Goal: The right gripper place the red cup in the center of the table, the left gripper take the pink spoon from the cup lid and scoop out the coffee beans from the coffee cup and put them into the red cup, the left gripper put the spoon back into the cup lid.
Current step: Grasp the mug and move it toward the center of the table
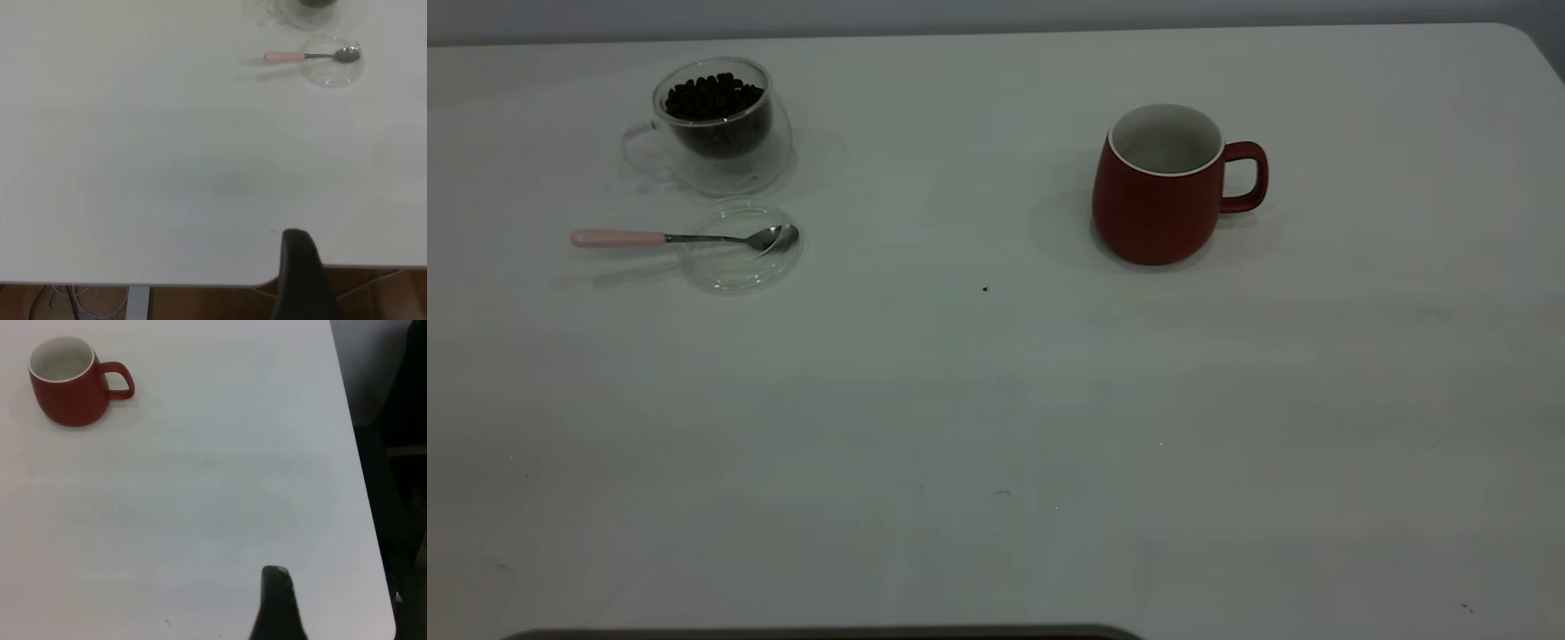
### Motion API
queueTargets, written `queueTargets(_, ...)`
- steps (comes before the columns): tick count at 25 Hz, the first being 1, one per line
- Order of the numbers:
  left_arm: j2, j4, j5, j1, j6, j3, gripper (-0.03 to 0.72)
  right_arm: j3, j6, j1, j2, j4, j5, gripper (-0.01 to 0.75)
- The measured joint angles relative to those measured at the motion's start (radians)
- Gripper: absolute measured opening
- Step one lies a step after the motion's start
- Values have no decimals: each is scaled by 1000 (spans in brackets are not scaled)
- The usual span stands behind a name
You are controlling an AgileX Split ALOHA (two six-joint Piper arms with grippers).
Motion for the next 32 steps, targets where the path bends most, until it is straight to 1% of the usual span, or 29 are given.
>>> queueTargets(10, 0, 0, 0, 0, 0, 0, 503, -3, 19, 0, 1, 1, -4, 591)
queueTargets(12, 0, 0, 0, 0, 0, 0, 503, -22, 11, 0, 24, 9, -29, 591)
queueTargets(15, 0, 0, 0, 0, 0, 0, 503, -93, -52, 0, 139, 51, -91, 591)
queueTargets(19, 0, 0, 0, 0, -3, 0, 503, -204, -233, 0, 418, 161, -120, 591)
queueTargets(21, 0, 0, 0, 0, -3, 0, 503, -244, -365, 0, 572, 206, -137, 591)
queueTargets(23, 0, 0, 0, 0, -3, 0, 503, -276, -479, 0, 704, 225, -181, 591)
queueTargets(25, 0, 0, 0, 0, -3, 0, 503, -297, -589, 0, 840, 264, -252, 591)
queueTargets(28, 0, 0, 0, 0, -3, 0, 503, -342, -732, 0, 1031, 353, -352, 632)
queueTargets(30, 0, 0, 0, 0, -3, 0, 503, -376, -836, 0, 1146, 408, -376, 682)
queueTargets(32, 0, 0, 0, 0, -3, 0, 503, -412, -970, 0, 1262, 464, -388, 699)
